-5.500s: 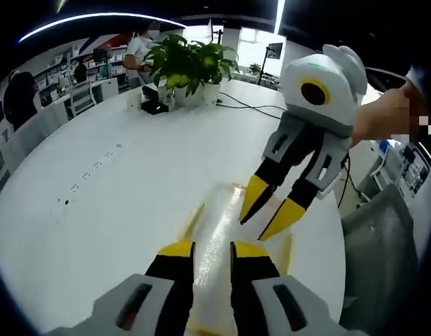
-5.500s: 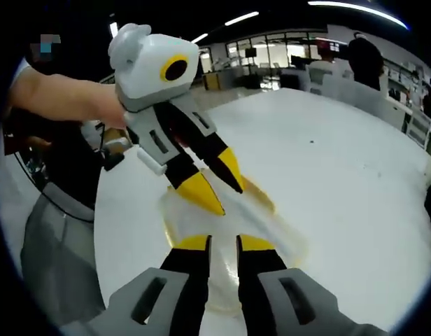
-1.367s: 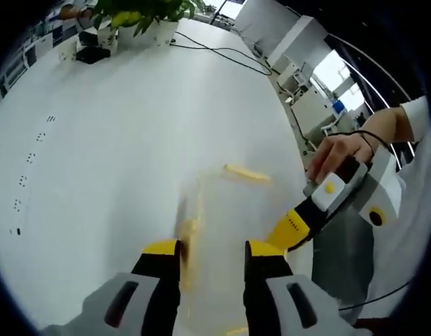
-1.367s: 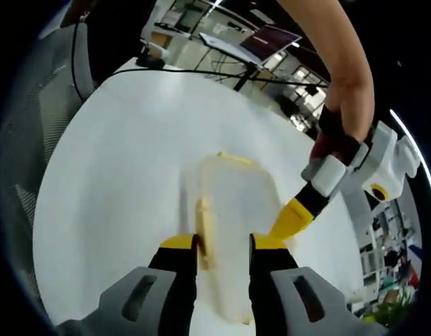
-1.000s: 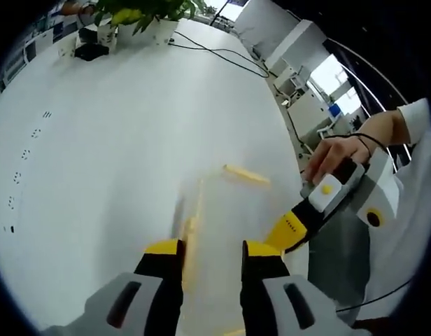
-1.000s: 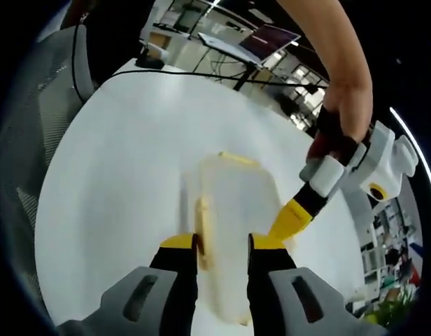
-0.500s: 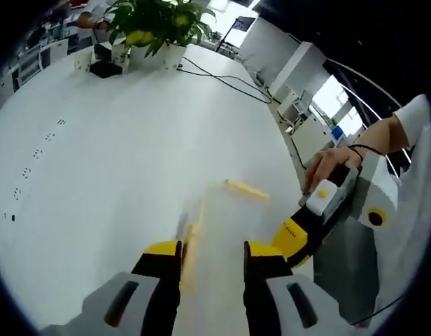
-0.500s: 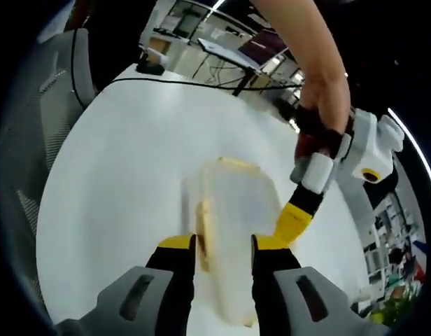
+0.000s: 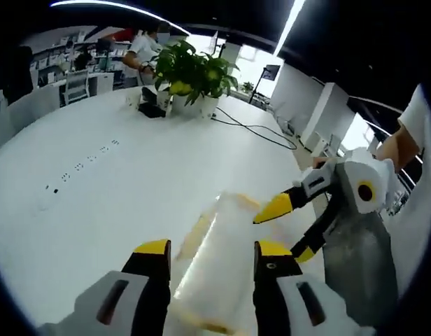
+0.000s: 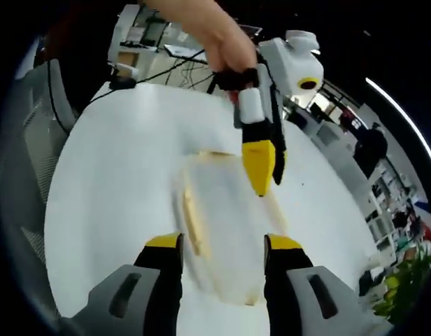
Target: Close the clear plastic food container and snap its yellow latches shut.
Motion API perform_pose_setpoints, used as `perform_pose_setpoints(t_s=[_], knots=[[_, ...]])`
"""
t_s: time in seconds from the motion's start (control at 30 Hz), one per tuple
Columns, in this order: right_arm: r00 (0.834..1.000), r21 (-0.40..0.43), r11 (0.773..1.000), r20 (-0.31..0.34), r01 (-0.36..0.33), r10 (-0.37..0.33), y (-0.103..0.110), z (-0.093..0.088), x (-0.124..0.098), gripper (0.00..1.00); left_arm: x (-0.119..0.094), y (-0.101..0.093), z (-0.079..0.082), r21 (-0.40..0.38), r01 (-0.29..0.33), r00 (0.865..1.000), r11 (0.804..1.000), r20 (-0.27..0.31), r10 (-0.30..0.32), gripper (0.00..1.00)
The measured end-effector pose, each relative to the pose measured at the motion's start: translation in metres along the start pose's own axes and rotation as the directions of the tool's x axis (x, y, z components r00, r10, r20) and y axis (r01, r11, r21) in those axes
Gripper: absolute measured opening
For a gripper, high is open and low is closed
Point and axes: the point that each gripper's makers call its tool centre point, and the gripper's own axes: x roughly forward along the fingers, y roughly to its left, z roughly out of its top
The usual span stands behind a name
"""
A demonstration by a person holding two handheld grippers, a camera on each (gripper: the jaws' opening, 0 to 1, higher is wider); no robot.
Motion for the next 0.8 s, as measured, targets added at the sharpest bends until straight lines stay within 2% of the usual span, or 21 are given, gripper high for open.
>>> perform_pose_setpoints(t_s=[0.03, 0.13, 0.27, 0.33, 0.6, 0.8], knots=[[1.0, 0.029, 1.0, -0.003, 0.008, -0.008, -0.002, -0.002, -0.001, 0.45, -0.003, -0.001, 0.0, -0.007, -0.014, 0.999, 1.0, 0.032, 0.014, 0.42], [0.999, 0.083, 0.996, -0.007, 0.031, -0.031, -0.008, -0.007, -0.004, 0.48, -0.01, -0.005, -0.01, -0.003, -0.045, 0.998, 0.999, 0.047, 0.045, 0.43], [0.998, 0.136, 0.989, -0.026, 0.064, -0.061, -0.016, -0.016, -0.008, 0.53, -0.019, -0.012, -0.014, -0.01, -0.088, 0.99, 0.996, 0.11, 0.088, 0.49], [0.997, 0.164, 0.984, -0.028, 0.07, -0.066, -0.018, -0.02, -0.01, 0.55, -0.024, -0.013, -0.018, 0.013, -0.115, 0.985, 0.993, 0.129, 0.112, 0.52], [0.995, 0.265, 0.959, -0.043, 0.095, -0.086, -0.022, -0.036, -0.013, 0.58, -0.034, -0.012, -0.032, -0.01, -0.186, 0.966, 0.982, 0.183, 0.185, 0.55], [0.996, 0.292, 0.952, -0.054, 0.089, -0.077, -0.017, -0.044, -0.009, 0.59, -0.036, -0.011, -0.046, -0.042, -0.238, 0.947, 0.97, 0.214, 0.242, 0.59]])
